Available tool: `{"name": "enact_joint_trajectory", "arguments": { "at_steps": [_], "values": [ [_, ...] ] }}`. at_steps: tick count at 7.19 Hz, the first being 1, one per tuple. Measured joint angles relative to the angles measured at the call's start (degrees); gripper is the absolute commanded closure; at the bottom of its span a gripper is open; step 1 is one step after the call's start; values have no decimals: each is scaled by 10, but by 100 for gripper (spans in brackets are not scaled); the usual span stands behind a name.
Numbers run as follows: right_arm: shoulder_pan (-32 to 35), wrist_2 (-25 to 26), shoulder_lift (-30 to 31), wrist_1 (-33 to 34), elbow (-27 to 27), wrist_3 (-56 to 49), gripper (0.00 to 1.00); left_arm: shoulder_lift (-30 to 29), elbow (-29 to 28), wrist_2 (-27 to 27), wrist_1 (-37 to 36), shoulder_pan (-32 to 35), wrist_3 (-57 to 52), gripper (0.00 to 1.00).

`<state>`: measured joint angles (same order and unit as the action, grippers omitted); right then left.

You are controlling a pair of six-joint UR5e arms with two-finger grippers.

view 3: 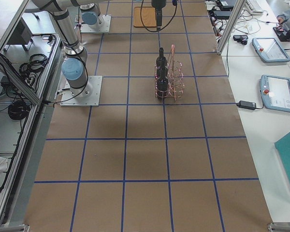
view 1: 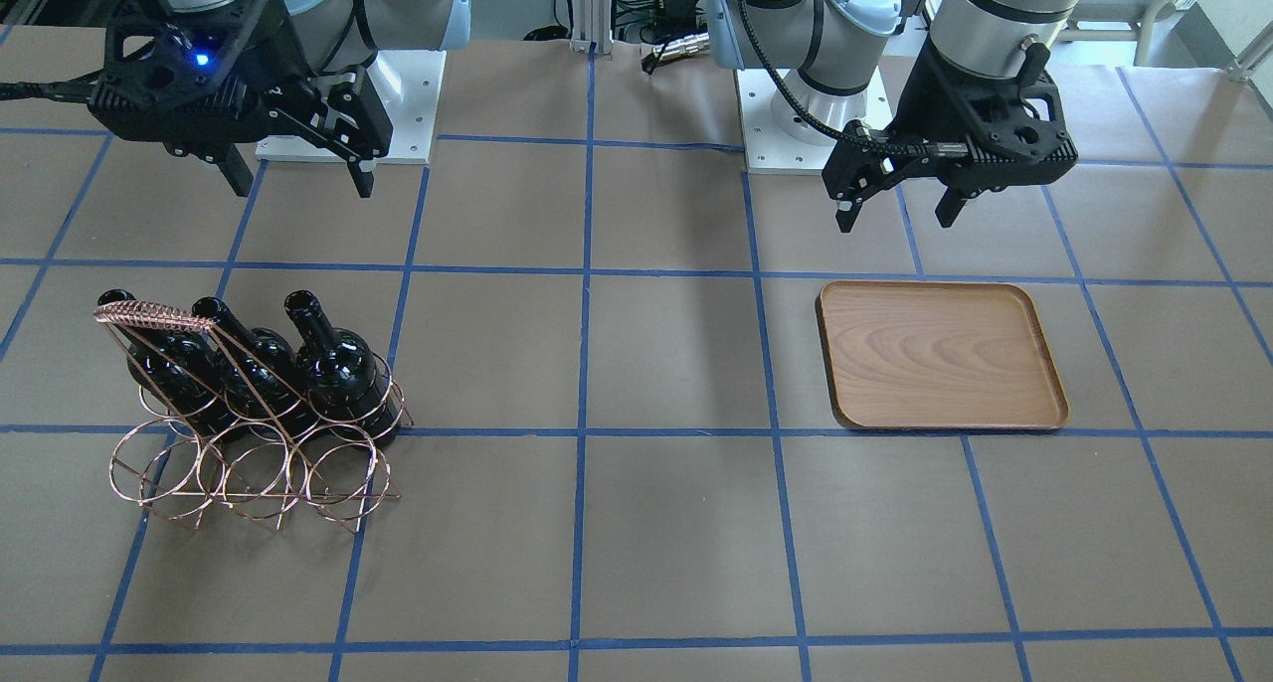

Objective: Take wine from basket and place on tray

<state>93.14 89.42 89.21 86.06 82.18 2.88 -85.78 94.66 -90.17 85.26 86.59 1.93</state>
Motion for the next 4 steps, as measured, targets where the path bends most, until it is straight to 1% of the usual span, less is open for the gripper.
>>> {"name": "enact_joint_trajectory", "arguments": {
  "at_steps": [2, 3, 4],
  "values": [
    [-18, -4, -5, 5, 1, -21, 0, 0, 0, 0, 0, -1, 0, 0],
    [-50, -7, -11, 12, 7, -51, 1, 0, 0, 0, 0, -2, 0, 0],
    [-86, -8, -16, 32, 30, -78, 1, 0, 0, 0, 0, -2, 0, 0]
  ]
}}
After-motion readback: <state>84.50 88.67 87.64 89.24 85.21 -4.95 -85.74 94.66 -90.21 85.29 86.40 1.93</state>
